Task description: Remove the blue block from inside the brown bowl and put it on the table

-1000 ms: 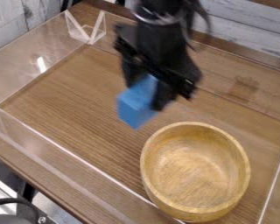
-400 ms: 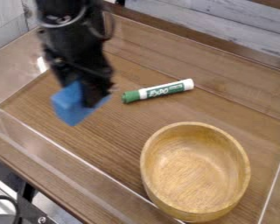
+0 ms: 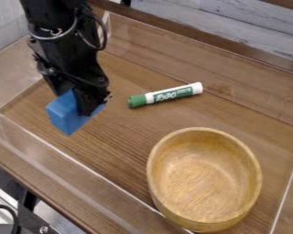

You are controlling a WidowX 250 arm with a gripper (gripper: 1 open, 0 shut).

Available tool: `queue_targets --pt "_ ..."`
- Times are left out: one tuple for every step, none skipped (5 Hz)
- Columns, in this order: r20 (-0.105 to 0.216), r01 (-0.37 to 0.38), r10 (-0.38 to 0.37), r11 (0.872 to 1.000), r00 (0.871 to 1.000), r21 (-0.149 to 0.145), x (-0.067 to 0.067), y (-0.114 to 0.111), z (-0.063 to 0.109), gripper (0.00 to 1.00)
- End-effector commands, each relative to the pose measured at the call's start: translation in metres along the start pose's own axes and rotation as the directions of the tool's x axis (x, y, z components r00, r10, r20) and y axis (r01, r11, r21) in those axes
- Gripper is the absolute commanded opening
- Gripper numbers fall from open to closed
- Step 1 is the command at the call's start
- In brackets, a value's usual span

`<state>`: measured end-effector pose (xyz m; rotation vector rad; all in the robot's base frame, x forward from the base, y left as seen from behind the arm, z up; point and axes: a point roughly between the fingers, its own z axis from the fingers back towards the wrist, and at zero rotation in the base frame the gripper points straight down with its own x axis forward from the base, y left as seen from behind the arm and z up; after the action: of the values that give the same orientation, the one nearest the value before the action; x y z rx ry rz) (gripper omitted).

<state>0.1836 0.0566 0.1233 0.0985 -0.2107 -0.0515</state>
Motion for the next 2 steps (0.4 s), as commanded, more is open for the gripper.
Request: queue_targets --pt "0.018 0.006 -0.006 1.0 1.0 0.007 0.0071 0.0002 0.002 1.0" --pt "0.016 0.012 -0.012 1.0 1.0 0.003 0.0138 0.0016 0.0009 1.0"
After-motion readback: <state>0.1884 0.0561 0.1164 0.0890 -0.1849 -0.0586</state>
